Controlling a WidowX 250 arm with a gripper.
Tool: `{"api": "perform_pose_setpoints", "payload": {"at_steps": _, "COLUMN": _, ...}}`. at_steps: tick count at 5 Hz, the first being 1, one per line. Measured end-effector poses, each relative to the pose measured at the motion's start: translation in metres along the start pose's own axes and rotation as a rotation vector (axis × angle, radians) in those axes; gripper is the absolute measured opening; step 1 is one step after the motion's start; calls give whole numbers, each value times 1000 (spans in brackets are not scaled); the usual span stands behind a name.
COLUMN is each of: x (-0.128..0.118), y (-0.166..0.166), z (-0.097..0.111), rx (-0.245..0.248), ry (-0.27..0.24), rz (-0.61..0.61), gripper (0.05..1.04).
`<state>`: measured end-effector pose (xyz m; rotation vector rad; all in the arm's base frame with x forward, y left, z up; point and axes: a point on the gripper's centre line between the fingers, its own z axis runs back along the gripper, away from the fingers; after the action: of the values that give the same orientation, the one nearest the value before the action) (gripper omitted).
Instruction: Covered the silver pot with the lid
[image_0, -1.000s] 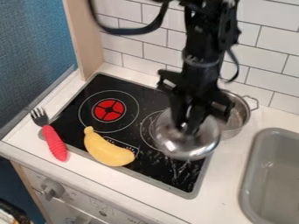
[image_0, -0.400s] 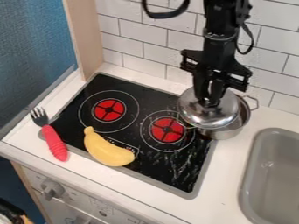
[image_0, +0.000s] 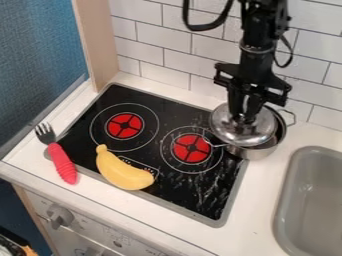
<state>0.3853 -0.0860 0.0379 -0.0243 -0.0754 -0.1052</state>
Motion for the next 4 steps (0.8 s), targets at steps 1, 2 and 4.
{"api": "perform_pose_setpoints", "payload": {"at_steps": 1, "x": 0, "y": -8, "z": 0, "rx": -1, "ry": 2, "rz": -25, "gripper": 275}}
{"api": "perform_pose_setpoints", "payload": {"at_steps": 2, "x": 1, "y": -10, "z": -2, "rx": 12, "ry": 7, "rz": -28, "gripper": 338}}
{"api": "perform_pose_setpoints", "payload": {"at_steps": 4, "x": -4, "y": -7, "z": -2, "rx": 16, "ry": 39, "rz": -23, "gripper": 921}}
